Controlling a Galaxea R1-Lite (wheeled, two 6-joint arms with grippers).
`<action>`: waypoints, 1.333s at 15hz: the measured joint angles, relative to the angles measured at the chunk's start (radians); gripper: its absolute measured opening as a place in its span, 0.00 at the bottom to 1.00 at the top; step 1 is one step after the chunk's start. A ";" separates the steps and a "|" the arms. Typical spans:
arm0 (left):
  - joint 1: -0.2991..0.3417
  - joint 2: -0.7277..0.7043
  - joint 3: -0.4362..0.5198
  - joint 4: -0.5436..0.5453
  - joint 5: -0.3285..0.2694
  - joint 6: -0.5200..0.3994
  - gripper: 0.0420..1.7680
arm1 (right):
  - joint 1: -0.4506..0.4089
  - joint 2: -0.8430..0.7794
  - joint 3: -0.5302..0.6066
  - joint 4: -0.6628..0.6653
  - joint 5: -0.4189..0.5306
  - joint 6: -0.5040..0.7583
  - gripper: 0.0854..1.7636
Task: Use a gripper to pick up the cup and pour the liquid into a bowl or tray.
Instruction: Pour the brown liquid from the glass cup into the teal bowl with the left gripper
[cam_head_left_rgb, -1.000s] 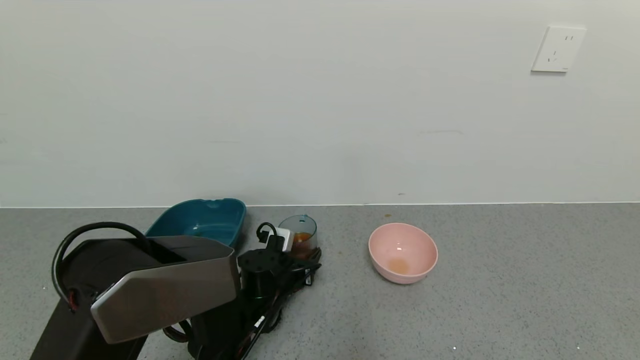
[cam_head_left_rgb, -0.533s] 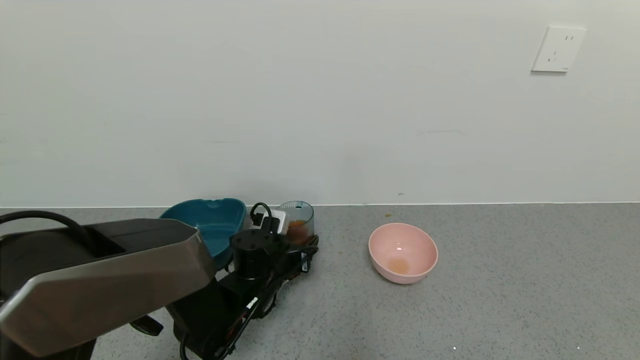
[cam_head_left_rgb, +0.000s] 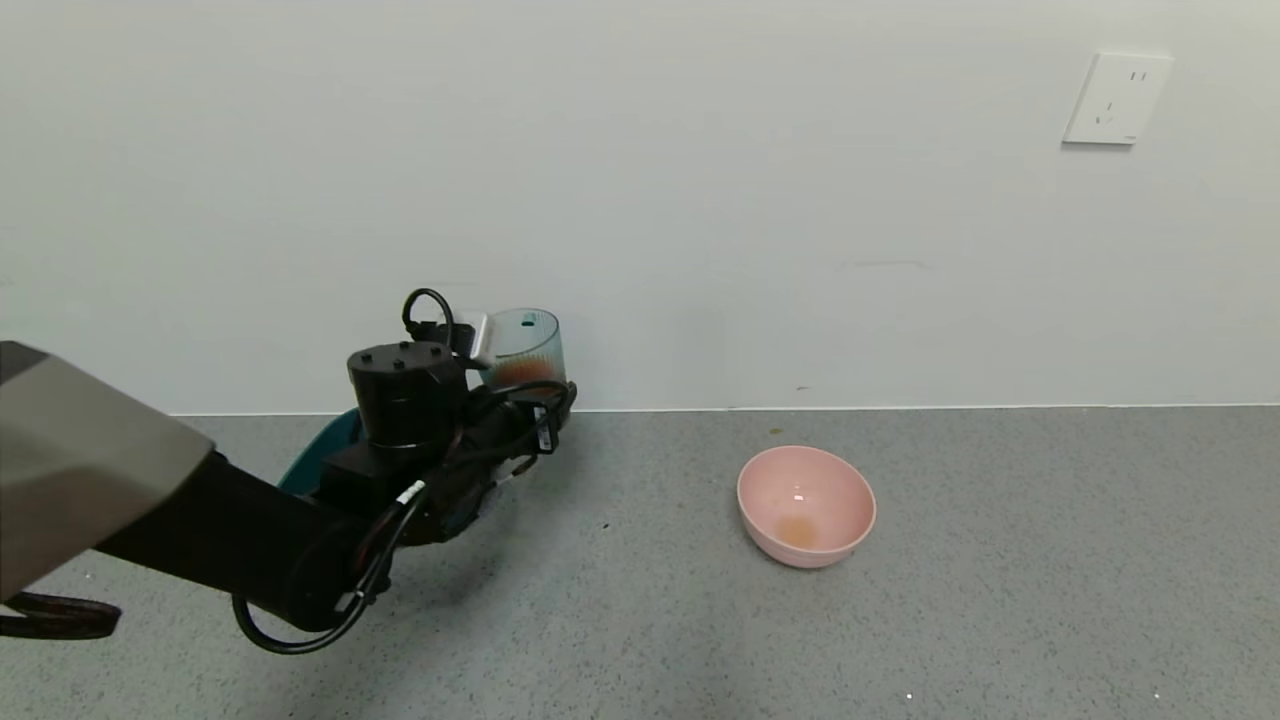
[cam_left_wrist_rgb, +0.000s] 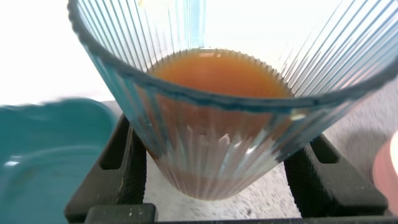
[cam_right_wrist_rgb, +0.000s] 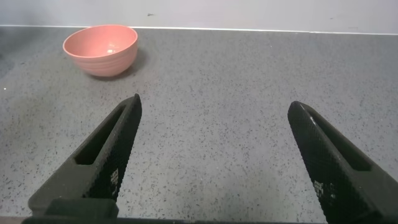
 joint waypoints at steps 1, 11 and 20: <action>0.019 -0.027 -0.007 0.026 -0.009 0.000 0.71 | 0.000 0.000 0.000 0.000 0.000 0.000 0.97; 0.297 -0.148 0.000 0.101 -0.134 0.044 0.71 | 0.000 0.000 0.000 0.000 0.001 0.000 0.97; 0.493 -0.117 0.012 0.095 -0.227 0.114 0.71 | 0.000 0.000 0.000 0.000 0.001 0.000 0.97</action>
